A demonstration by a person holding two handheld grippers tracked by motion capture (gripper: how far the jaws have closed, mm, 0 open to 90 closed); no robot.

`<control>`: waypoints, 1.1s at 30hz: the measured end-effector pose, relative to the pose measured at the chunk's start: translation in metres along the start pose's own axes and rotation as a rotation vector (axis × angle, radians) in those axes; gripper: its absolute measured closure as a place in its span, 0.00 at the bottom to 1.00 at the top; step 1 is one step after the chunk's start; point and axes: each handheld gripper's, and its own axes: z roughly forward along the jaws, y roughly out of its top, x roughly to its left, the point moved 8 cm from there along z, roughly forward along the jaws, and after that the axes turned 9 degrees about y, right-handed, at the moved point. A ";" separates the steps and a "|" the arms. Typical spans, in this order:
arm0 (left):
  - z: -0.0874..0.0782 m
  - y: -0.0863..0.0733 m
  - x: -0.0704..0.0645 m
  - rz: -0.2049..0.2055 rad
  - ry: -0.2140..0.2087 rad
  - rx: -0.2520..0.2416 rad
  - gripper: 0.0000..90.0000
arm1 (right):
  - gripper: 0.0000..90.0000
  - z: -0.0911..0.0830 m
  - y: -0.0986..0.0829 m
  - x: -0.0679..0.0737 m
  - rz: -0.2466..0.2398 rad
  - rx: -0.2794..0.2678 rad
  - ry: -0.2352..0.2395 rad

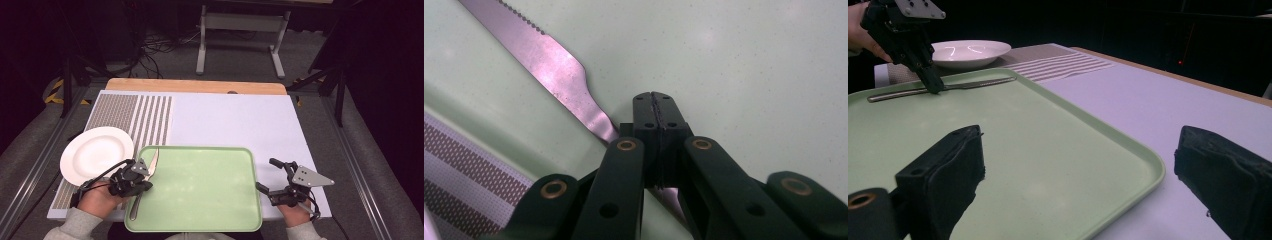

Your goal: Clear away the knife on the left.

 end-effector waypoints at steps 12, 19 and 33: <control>-0.003 -0.006 0.004 -0.038 -0.003 0.010 1.00 | 0.07 0.000 0.000 0.000 0.001 0.000 0.001; -0.006 -0.012 0.006 -0.062 0.002 0.025 1.00 | 0.07 0.000 0.000 0.000 0.001 0.000 0.000; -0.021 0.003 0.005 -0.015 -0.032 -0.176 0.37 | 0.07 0.002 0.001 0.000 0.003 -0.006 0.006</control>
